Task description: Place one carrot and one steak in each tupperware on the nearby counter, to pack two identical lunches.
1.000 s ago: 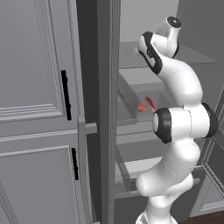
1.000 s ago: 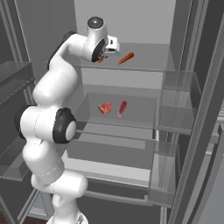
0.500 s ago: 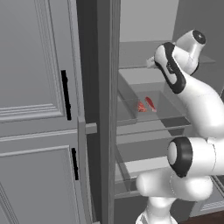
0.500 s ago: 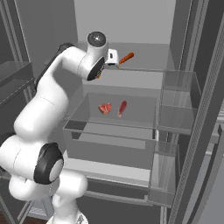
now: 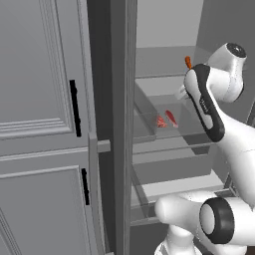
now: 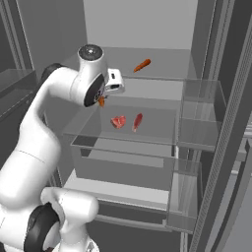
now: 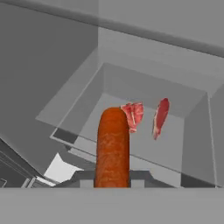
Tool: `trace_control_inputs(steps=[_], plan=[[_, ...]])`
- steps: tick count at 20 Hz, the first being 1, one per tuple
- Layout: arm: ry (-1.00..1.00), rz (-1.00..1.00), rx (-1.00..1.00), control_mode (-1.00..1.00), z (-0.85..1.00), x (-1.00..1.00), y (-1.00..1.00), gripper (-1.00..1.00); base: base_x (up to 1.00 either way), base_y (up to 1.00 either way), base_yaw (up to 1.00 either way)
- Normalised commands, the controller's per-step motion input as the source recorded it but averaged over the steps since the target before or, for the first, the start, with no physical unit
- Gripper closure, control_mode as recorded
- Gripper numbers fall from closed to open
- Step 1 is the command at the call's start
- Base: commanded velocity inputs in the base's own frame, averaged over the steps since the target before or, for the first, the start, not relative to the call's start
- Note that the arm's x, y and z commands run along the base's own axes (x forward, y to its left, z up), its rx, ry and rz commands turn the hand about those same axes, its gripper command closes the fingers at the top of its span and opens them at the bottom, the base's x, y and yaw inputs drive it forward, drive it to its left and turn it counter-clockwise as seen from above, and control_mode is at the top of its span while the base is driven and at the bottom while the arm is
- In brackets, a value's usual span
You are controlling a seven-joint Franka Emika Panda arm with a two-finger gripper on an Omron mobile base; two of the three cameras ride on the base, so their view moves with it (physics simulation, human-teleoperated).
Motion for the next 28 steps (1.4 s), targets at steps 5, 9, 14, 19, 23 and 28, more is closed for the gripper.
trace_control_inputs(steps=[5,9,14,19,23,28], plan=[[0.07,0.11,0.00,-1.00,-0.28,-1.00,0.16,1.00,0.00,0.00,0.00],[0.00,0.10,0.04,-1.00,-0.39,-1.00,0.22,1.00,0.00,0.00,0.00],[0.00,0.07,0.03,1.00,-0.10,-0.80,0.17,1.00,-0.20,0.03,0.02],[0.00,0.00,0.00,1.00,0.00,0.00,0.00,1.00,-1.00,0.17,0.18],[0.00,0.00,0.00,1.00,0.00,0.00,0.00,1.00,-0.65,0.58,0.53],[0.00,0.00,0.00,1.00,0.00,0.00,0.00,1.00,-0.13,0.77,0.84]])
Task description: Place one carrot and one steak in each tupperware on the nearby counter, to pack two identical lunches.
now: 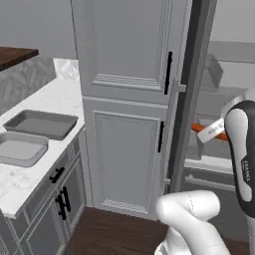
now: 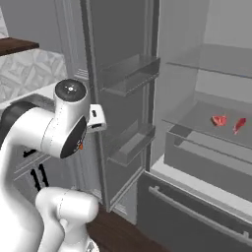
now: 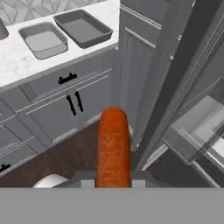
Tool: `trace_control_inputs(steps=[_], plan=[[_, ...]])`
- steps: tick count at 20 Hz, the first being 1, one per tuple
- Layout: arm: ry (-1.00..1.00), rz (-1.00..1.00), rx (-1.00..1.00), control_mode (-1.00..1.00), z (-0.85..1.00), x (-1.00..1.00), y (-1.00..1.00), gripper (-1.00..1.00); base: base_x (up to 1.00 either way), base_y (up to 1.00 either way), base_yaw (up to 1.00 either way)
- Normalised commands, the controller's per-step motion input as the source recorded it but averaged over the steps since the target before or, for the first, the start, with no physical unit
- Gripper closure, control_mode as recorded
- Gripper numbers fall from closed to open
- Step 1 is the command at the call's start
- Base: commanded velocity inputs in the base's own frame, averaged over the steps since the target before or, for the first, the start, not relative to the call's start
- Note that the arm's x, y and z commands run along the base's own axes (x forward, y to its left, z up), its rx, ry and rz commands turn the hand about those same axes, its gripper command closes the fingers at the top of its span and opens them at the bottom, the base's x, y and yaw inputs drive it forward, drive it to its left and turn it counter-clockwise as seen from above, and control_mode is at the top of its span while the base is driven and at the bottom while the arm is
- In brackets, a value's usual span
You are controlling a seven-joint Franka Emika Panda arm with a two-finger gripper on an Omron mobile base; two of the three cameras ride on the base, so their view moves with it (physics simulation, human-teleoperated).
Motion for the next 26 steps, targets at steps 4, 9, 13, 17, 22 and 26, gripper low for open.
trace_control_inputs(steps=[4,9,13,17,22,26], plan=[[0.00,0.00,0.00,1.00,0.00,0.00,0.00,1.00,-0.02,0.79,0.78],[0.00,0.00,0.00,1.00,0.00,0.00,0.00,1.00,0.15,0.64,0.44],[0.00,0.00,0.00,1.00,0.00,0.00,0.00,1.00,0.40,0.75,0.02],[0.00,0.00,0.00,1.00,0.00,0.00,0.00,1.00,0.38,0.61,0.00],[0.00,0.00,0.00,1.00,0.00,0.00,0.00,1.00,0.68,0.13,0.00],[0.00,0.00,0.00,1.00,0.00,0.00,0.00,1.00,0.43,-0.41,0.01]])
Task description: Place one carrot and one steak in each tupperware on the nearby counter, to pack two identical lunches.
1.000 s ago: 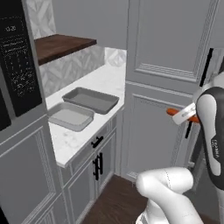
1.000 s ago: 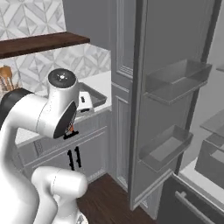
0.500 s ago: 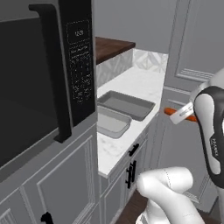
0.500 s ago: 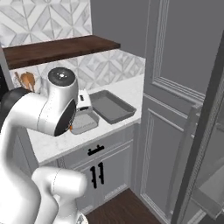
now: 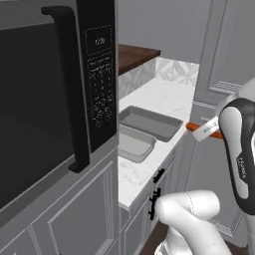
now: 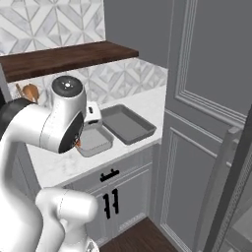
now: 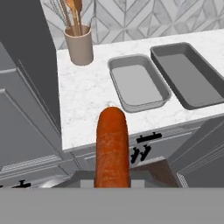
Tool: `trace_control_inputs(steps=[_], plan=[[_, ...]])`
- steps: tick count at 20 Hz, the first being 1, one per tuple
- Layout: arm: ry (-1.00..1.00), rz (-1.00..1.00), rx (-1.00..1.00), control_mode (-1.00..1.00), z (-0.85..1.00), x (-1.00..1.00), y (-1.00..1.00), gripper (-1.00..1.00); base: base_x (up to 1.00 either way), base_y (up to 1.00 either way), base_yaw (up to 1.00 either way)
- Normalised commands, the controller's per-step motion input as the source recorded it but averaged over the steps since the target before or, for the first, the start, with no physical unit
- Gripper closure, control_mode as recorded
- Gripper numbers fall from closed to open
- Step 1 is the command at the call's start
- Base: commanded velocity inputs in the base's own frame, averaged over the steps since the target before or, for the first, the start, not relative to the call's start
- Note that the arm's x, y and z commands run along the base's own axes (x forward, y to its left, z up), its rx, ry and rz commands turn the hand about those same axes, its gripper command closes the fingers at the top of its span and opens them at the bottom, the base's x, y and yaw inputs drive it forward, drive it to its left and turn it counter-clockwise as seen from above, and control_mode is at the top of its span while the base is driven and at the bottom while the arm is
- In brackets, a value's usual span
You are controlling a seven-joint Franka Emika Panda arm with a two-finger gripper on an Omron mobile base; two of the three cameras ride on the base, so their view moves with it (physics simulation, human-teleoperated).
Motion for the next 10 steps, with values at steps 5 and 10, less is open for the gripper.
trace_control_inputs(steps=[5,10], plan=[[0.00,0.00,0.00,1.00,0.00,0.00,0.00,1.00,0.69,-0.42,0.00],[0.00,0.00,0.00,-1.00,-0.25,0.42,0.00,1.00,0.22,-0.05,0.00]])
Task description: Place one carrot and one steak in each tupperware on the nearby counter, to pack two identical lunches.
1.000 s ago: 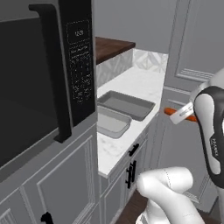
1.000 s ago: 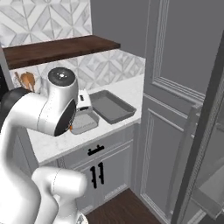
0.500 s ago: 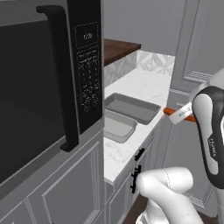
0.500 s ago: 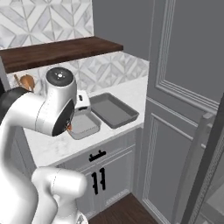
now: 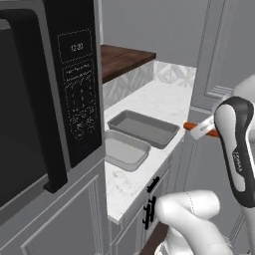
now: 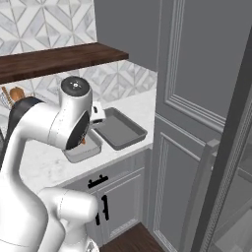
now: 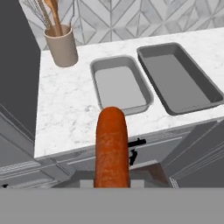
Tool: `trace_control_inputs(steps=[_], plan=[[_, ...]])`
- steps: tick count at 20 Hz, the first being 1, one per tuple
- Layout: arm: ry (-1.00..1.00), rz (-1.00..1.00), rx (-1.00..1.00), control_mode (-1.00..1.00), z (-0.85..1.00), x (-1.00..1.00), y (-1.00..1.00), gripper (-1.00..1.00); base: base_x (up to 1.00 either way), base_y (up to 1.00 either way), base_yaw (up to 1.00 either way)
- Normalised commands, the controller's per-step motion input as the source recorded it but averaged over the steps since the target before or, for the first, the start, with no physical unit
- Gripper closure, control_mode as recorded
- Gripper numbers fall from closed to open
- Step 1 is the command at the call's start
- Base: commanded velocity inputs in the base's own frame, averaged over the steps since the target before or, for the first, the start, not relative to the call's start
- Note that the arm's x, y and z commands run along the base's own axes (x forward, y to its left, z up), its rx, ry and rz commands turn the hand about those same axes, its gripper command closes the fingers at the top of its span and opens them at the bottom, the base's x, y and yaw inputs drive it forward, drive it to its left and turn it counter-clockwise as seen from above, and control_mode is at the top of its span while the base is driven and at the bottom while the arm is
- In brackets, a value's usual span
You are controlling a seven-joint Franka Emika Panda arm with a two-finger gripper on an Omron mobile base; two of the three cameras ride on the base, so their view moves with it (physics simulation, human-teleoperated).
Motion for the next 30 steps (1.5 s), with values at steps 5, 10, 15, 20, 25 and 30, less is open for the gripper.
trace_control_inputs(steps=[5,10,15,20,25,30], plan=[[0.09,0.02,0.04,-1.00,-0.55,1.00,-0.22,1.00,0.00,0.00,0.00],[0.13,0.17,0.01,-1.00,-0.45,1.00,0.08,1.00,0.00,0.00,0.00],[0.00,0.05,-0.01,-1.00,-0.01,1.00,0.00,1.00,0.00,0.00,0.00],[0.00,0.00,0.00,-1.00,-0.07,1.00,0.00,1.00,0.00,0.00,0.00],[0.00,0.01,-0.02,-1.00,-0.48,1.00,0.00,1.00,0.00,0.00,0.00],[0.00,0.05,-0.08,-1.00,-0.69,0.93,0.01,1.00,0.00,0.00,0.00]])
